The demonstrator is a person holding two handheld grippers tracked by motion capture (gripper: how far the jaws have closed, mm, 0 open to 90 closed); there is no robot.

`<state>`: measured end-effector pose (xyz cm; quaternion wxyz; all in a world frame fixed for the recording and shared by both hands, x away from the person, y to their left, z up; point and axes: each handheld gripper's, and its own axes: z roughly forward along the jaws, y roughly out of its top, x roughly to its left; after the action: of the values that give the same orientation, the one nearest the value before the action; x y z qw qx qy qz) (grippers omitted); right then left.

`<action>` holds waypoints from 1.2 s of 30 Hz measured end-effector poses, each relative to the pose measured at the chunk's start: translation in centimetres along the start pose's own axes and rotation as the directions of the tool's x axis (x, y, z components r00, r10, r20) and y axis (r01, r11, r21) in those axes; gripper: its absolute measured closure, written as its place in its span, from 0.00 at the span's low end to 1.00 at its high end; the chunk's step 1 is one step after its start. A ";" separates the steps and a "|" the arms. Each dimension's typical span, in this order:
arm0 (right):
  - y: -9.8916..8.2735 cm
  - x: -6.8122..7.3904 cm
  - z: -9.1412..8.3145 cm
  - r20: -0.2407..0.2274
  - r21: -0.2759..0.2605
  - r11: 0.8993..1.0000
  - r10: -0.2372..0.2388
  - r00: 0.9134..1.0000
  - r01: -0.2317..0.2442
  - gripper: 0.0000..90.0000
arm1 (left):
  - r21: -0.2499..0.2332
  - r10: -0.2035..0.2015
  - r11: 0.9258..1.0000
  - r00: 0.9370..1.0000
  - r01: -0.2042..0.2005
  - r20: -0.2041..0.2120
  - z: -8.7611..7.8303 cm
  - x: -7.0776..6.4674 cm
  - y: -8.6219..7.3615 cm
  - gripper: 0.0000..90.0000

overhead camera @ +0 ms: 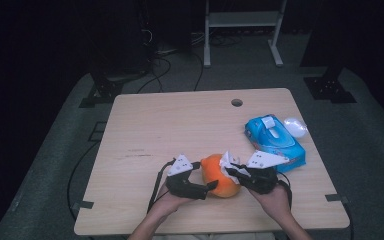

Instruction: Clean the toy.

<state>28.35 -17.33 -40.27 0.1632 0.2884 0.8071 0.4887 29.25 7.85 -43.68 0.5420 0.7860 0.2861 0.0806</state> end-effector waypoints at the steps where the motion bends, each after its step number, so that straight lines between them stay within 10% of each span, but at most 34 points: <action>1: 0.1 0.3 0.0 0.004 -0.004 1.000 -0.009 1.000 0.009 0.90 | 0.005 0.027 1.000 1.000 -0.027 -0.004 -0.1 -0.2 0.1 0.21; 8: 1.4 3.1 1.0 -0.052 -0.010 0.993 -0.118 0.992 0.118 0.90 | 0.035 0.175 0.984 0.984 -0.173 -0.042 -0.1 -2.0 0.3 0.26; 14: 1.3 1.0 0.0 0.027 -0.004 0.998 -0.070 0.997 0.070 0.90 | 0.023 0.182 0.983 0.983 -0.181 -0.037 0.0 -2.0 0.2 0.26; 19: 1.0 1.4 -0.3 -0.004 -0.013 0.998 -0.056 0.998 0.056 0.90 | 0.016 0.152 0.988 0.988 -0.152 -0.030 0.3 -2.0 0.4 0.19; 23: 1.4 3.4 0.9 -0.044 0.004 0.992 -0.124 0.991 0.125 0.90 | 0.043 0.211 0.977 0.976 -0.210 -0.042 0.1 -2.5 0.2 0.25; 27: 1.5 1.8 0.6 0.000 -0.006 0.997 -0.082 0.997 0.082 0.90 | 0.051 0.227 0.973 0.973 -0.225 -0.044 0.0 -2.3 -0.1 0.26; 31: 0.4 -0.9 -0.2 0.049 0.001 1.000 0.009 0.999 -0.009 0.90 | 0.042 0.195 0.980 0.980 -0.194 -0.028 0.0 -1.8 -0.1 0.25; 36: 0.3 -0.2 -0.1 0.035 -0.003 1.000 -0.003 0.999 0.003 0.90 | 0.018 0.062 0.998 0.998 -0.063 0.015 0.0 -0.9 0.0 0.18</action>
<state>28.60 -17.42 -39.94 0.1785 0.2956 0.8037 0.4845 28.50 7.37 -43.53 0.5341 0.8001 0.2581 0.0890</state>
